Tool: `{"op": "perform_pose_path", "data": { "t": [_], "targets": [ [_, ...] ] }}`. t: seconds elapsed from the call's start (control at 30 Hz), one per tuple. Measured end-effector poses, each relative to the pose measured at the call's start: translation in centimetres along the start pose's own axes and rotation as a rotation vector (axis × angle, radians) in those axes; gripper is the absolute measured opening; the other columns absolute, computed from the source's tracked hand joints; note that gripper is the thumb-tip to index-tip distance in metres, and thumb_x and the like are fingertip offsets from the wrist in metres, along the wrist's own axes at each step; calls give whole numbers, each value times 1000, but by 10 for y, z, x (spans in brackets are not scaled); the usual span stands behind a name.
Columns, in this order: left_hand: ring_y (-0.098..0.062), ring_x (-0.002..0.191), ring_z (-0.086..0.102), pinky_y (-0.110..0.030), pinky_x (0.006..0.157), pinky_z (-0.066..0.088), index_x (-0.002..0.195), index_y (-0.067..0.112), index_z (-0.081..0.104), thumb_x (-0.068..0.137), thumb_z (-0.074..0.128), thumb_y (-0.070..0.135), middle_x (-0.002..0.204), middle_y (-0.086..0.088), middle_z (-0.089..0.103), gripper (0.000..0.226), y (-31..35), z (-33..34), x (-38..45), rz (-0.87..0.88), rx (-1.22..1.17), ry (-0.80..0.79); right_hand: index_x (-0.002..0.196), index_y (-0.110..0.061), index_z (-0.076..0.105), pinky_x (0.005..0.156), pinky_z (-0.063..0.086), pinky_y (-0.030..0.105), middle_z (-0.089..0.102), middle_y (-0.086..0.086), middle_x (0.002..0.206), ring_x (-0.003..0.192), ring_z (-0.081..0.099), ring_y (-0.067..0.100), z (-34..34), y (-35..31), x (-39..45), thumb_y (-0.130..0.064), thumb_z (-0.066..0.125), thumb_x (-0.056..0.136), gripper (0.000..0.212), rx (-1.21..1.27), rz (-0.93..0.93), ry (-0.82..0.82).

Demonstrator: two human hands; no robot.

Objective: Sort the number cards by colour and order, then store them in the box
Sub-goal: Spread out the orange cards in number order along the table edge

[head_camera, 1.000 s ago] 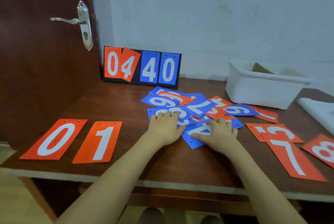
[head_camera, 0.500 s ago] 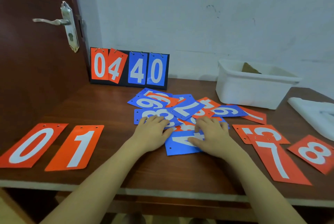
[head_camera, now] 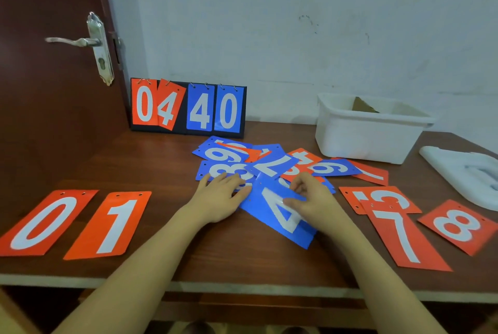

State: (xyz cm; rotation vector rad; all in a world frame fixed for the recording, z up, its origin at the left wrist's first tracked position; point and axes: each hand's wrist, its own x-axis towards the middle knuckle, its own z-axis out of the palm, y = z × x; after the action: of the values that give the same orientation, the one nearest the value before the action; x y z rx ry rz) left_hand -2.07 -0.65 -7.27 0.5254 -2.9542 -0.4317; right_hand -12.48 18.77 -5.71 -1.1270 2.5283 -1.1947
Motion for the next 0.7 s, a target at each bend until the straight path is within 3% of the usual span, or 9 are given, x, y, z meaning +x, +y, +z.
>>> {"op": "perform_pose_path", "data": {
  "t": [0.07, 0.1, 0.2, 0.27, 0.33, 0.4, 0.5, 0.6, 0.7],
  "targets": [
    [-15, 140, 18, -42, 113, 7, 136, 32, 37, 91, 25, 58, 149, 7, 32, 53, 4, -1, -3, -1, -99, 123, 81, -23, 47, 70, 45, 22, 56, -1, 86, 83, 54, 17, -5, -4, 1, -13, 69, 81, 24, 215, -38, 200],
    [-14, 136, 25, -38, 110, 15, 136, 35, 35, 89, 32, 60, 143, 9, 41, 53, 9, -4, -6, 4, -256, 189, 79, -23, 47, 71, 48, 28, 58, 3, 88, 85, 57, 21, -7, -8, 3, -10, 68, 82, 24, 315, -45, 268],
    [10, 103, 53, -9, 82, 40, 129, 42, 33, 83, 60, 44, 105, 16, 62, 53, 23, -15, -15, 52, -809, 344, 80, -23, 46, 78, 53, 47, 62, 19, 102, 96, 61, 34, 2, -28, 12, -9, 65, 84, 24, 534, -33, 304],
    [11, 80, 59, -6, 64, 46, 129, 30, 38, 81, 68, 22, 86, 10, 63, 57, 22, -22, -15, 29, -953, 485, 81, -21, 45, 68, 53, 38, 65, 17, 92, 87, 65, 32, 18, -43, 17, -7, 64, 85, 23, 635, -56, 278],
    [7, 75, 62, -8, 56, 48, 128, 23, 42, 82, 67, 12, 82, 6, 62, 54, 13, -29, -17, -28, -1019, 576, 80, -19, 45, 57, 49, 24, 64, 0, 71, 71, 64, 14, 35, -56, 24, -9, 62, 87, 20, 718, -69, 234],
    [2, 82, 63, -9, 52, 48, 125, 24, 45, 83, 65, 13, 85, 7, 61, 48, -3, -33, -20, -75, -988, 623, 79, -19, 50, 51, 43, 13, 59, -12, 61, 57, 56, -1, 47, -61, 34, -20, 57, 91, 14, 625, -78, 218],
    [-1, 82, 60, -9, 48, 43, 124, 24, 45, 86, 62, 19, 85, 17, 57, 42, -34, -39, -26, -213, -863, 690, 94, -18, 59, 60, 43, 12, 67, -5, 88, 78, 60, 2, 59, -57, 57, -29, 47, 96, 17, 272, -89, 135],
    [-1, 74, 55, -7, 43, 36, 123, 21, 45, 87, 60, 17, 80, 17, 53, 39, -56, -41, -29, -331, -718, 743, 126, -15, 53, 94, 43, 30, 60, 5, 125, 110, 55, 19, 73, -47, 81, -31, 43, 98, 34, -196, -131, -10],
    [-7, 75, 55, -7, 45, 34, 110, 18, 52, 89, 57, 14, 86, 7, 57, 22, -64, -41, -29, -335, -609, 769, 142, -16, 32, 109, 20, 44, 42, 6, 143, 131, 37, 25, 88, -39, 99, -44, 38, 96, 54, -501, -107, -148]
  ]
}}
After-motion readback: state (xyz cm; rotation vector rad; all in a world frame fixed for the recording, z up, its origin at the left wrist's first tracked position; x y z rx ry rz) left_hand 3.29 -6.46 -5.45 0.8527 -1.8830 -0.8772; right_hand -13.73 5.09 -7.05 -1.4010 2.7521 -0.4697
